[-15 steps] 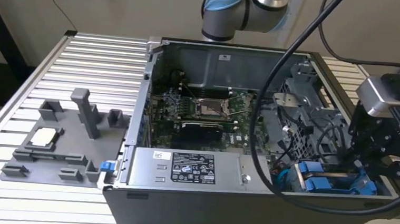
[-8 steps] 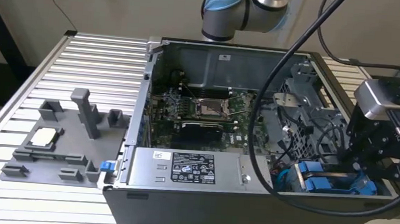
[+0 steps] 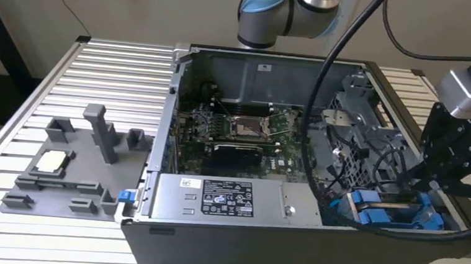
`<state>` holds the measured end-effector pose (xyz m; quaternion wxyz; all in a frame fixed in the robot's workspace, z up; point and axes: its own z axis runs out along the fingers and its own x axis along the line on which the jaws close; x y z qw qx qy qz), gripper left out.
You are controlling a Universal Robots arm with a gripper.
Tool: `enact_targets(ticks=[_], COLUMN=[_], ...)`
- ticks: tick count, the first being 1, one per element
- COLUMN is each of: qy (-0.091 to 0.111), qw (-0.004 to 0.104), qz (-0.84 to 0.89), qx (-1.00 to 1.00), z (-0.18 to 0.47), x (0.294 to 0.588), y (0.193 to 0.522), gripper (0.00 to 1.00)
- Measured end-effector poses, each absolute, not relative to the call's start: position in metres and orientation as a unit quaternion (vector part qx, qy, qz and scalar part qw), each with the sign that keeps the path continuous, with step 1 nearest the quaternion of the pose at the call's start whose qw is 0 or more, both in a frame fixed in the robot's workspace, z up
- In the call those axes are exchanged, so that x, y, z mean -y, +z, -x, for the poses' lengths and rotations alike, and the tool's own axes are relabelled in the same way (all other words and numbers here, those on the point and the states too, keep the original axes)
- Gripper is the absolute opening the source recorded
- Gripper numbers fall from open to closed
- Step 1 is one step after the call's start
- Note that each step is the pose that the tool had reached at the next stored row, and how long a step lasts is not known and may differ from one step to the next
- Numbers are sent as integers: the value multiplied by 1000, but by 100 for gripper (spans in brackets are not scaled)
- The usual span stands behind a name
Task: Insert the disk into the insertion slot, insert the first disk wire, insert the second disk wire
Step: 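Insert the first disk wire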
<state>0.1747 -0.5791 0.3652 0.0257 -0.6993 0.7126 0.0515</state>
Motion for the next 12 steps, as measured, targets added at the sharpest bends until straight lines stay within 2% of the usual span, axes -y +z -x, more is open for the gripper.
enact_targets(ticks=[7,12], qy=[51,52], qw=[26,26], qz=[699,699], qx=[-713,-713], z=[-175,-175], x=[579,579], y=[394,396], gripper=[27,27])
